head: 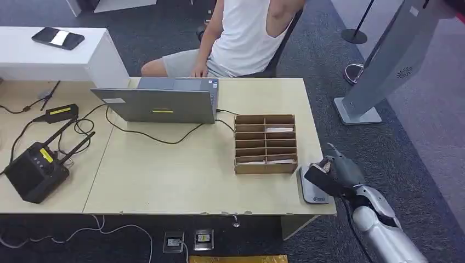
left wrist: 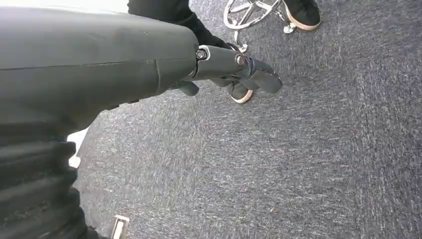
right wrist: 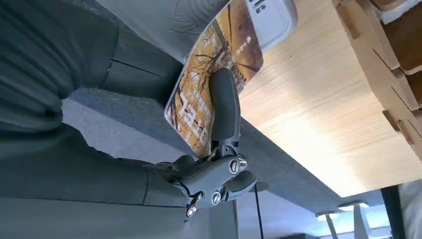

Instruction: Pass the card to the sensor for recognition and then transmit it.

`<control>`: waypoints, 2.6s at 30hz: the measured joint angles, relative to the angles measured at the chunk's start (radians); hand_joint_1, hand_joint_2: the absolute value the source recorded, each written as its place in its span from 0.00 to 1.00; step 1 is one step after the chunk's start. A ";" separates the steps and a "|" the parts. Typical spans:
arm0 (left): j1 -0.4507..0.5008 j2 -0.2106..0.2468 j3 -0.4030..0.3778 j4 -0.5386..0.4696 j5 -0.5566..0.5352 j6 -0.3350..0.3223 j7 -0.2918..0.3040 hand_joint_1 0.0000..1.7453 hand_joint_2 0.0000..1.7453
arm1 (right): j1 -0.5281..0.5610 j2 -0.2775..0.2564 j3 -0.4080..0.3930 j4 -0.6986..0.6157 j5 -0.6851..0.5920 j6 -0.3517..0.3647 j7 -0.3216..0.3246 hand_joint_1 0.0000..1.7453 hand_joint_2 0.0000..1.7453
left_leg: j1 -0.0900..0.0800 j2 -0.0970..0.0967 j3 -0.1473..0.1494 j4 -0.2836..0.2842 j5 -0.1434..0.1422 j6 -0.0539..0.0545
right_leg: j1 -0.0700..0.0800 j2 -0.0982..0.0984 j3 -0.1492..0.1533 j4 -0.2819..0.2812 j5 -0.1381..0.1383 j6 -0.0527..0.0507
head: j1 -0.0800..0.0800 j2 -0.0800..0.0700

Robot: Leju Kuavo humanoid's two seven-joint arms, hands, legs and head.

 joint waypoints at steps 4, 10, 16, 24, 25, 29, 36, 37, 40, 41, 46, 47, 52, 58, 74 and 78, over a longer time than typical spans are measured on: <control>0.000 0.000 0.001 0.000 0.000 0.000 0.000 0.00 1.00 | -0.008 0.006 0.000 0.000 0.023 -0.014 -0.010 1.00 1.00 | 0.000 0.000 0.000 0.000 0.000 0.000 | 0.000 0.000 0.000 0.000 0.000 0.000 | 0.000 0.000; -0.002 0.000 0.003 0.000 -0.019 -0.009 -0.025 0.00 1.00 | -0.110 0.016 0.008 0.001 0.085 -0.019 -0.065 1.00 1.00 | 0.000 0.001 -0.002 0.000 0.001 0.000 | 0.000 0.001 -0.002 0.001 0.003 0.000 | 0.000 0.000; -0.006 0.000 0.003 0.000 -0.043 -0.021 -0.058 0.00 1.00 | -0.325 0.034 0.014 0.022 0.106 -0.046 -0.105 1.00 1.00 | 0.000 0.001 -0.003 0.000 0.002 0.000 | 0.000 0.001 -0.002 0.001 0.003 0.000 | 0.000 0.000; -0.014 0.000 0.003 0.000 -0.064 -0.024 -0.060 0.00 1.00 | -0.534 0.085 0.031 0.098 0.135 -0.110 -0.158 1.00 1.00 | 0.000 0.000 -0.006 0.000 0.002 0.000 | 0.000 0.000 -0.004 0.002 0.003 0.000 | 0.000 0.000; -0.016 0.001 0.003 0.000 -0.070 -0.025 -0.060 0.00 1.00 | -0.560 0.092 0.032 0.110 0.141 -0.121 -0.164 1.00 1.00 | 0.000 0.000 -0.006 0.000 0.002 0.000 | 0.000 0.000 -0.004 0.002 0.003 0.000 | 0.000 0.000; -0.022 0.000 0.002 0.000 -0.083 -0.027 -0.059 0.00 1.00 | -0.646 0.134 0.061 0.181 0.174 -0.153 -0.189 1.00 1.00 | 0.000 -0.001 -0.007 0.000 0.002 0.000 | 0.000 -0.001 -0.005 0.002 0.003 0.000 | 0.000 0.000; -0.041 0.000 -0.002 0.000 -0.114 -0.046 -0.047 0.00 1.00 | -0.792 0.226 0.117 0.345 0.232 -0.192 -0.195 1.00 1.00 | 0.000 -0.001 -0.007 0.000 0.002 0.000 | 0.000 -0.001 -0.005 0.002 0.003 0.000 | 0.000 0.000; -0.044 0.000 -0.003 0.000 -0.121 -0.050 -0.045 0.00 1.00 | -0.809 0.242 0.126 0.375 0.237 -0.194 -0.190 1.00 1.00 | 0.000 -0.001 -0.007 0.000 0.002 0.000 | 0.000 -0.001 -0.006 0.002 0.003 0.000 | 0.000 0.000; -0.050 0.001 -0.005 0.000 -0.134 -0.059 -0.041 0.00 1.00 | -0.849 0.277 0.143 0.460 0.242 -0.198 -0.182 1.00 1.00 | 0.001 -0.002 -0.007 0.000 0.003 0.000 | 0.001 -0.002 -0.006 0.002 0.003 0.000 | 0.000 0.000; -0.050 0.000 -0.005 0.000 -0.135 -0.061 -0.039 0.00 1.00 | -0.850 0.281 0.145 0.477 0.242 -0.198 -0.182 1.00 1.00 | 0.001 -0.003 -0.007 0.000 0.003 0.000 | 0.001 -0.003 -0.005 0.002 0.003 0.000 | 0.001 0.000; -0.050 0.003 -0.005 0.000 -0.140 -0.065 -0.032 0.00 1.00 | -0.863 0.299 0.161 0.532 0.241 -0.193 -0.183 1.00 1.00 | 0.000 -0.002 -0.007 0.000 0.003 0.000 | 0.000 -0.002 -0.006 0.002 0.003 0.000 | 0.000 0.000; -0.050 0.003 -0.005 0.000 -0.140 -0.065 -0.032 0.00 1.00 | -0.867 0.304 0.161 0.552 0.241 -0.191 -0.183 1.00 1.00 | 0.000 -0.002 -0.007 0.000 0.003 0.000 | 0.000 -0.002 -0.006 0.001 0.003 0.000 | 0.000 0.000; -0.048 0.003 -0.005 0.000 -0.140 -0.069 -0.031 0.00 1.00 | -0.871 0.313 0.171 0.597 0.239 -0.187 -0.182 0.17 1.00 | 0.000 -0.002 -0.007 0.000 0.003 0.000 | 0.001 -0.003 -0.006 0.001 0.003 0.000 | 0.001 0.000; -0.048 0.003 -0.005 0.000 -0.140 -0.066 -0.031 0.00 1.00 | -0.868 0.315 0.177 0.632 0.210 -0.211 -0.180 0.00 1.00 | 0.000 -0.001 -0.007 0.001 0.003 0.000 | 0.001 -0.001 -0.007 0.002 0.003 0.000 | 0.000 0.000; -0.024 0.005 -0.005 0.000 -0.112 -0.056 -0.058 0.00 1.00 | -0.712 0.237 0.097 0.395 -0.548 0.210 -0.192 0.00 1.00 | 0.000 -0.001 -0.005 0.001 0.002 0.000 | 0.001 0.000 -0.006 0.001 0.003 0.000 | 0.001 0.000; -0.010 0.006 -0.005 0.000 -0.097 -0.045 -0.076 0.00 1.00 | -0.587 0.186 0.052 0.220 -0.718 0.286 -0.162 0.00 1.00 | 0.001 -0.001 -0.005 0.001 0.002 0.000 | 0.001 -0.001 -0.005 0.001 0.003 0.000 | 0.000 0.000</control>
